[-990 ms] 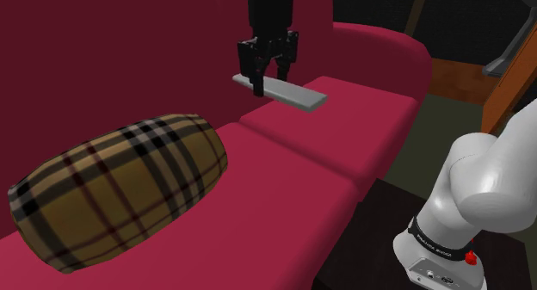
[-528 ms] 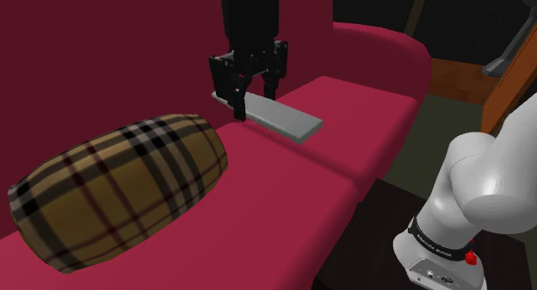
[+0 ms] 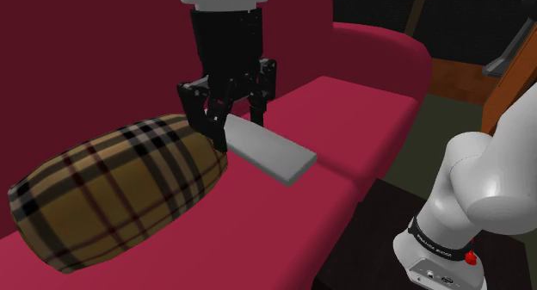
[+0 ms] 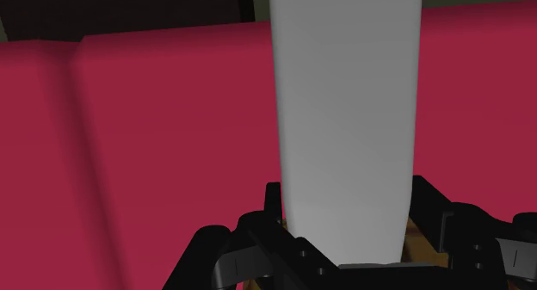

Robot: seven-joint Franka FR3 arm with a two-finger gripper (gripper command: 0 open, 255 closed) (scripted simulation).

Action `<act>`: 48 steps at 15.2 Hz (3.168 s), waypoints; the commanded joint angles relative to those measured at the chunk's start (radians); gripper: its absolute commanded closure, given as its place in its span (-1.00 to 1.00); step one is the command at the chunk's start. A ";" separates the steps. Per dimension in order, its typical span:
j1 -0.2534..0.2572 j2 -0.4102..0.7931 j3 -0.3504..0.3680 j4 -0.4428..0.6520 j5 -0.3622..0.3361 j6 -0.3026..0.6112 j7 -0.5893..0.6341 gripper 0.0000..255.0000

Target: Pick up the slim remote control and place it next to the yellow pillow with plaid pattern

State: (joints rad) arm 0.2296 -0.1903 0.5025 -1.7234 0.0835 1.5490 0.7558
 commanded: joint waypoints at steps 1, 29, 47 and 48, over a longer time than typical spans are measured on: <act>0.001 -0.006 0.001 -0.029 0.003 0.024 0.000 1.00; 0.013 -0.011 0.021 -0.412 0.016 0.402 -0.006 1.00; 0.012 0.090 0.049 -0.569 -0.028 0.650 0.032 1.00; 0.012 0.098 0.050 -0.575 -0.032 0.664 0.036 1.00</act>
State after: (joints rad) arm 0.2419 -0.0994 0.5519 -2.2907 0.0551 2.1972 0.7895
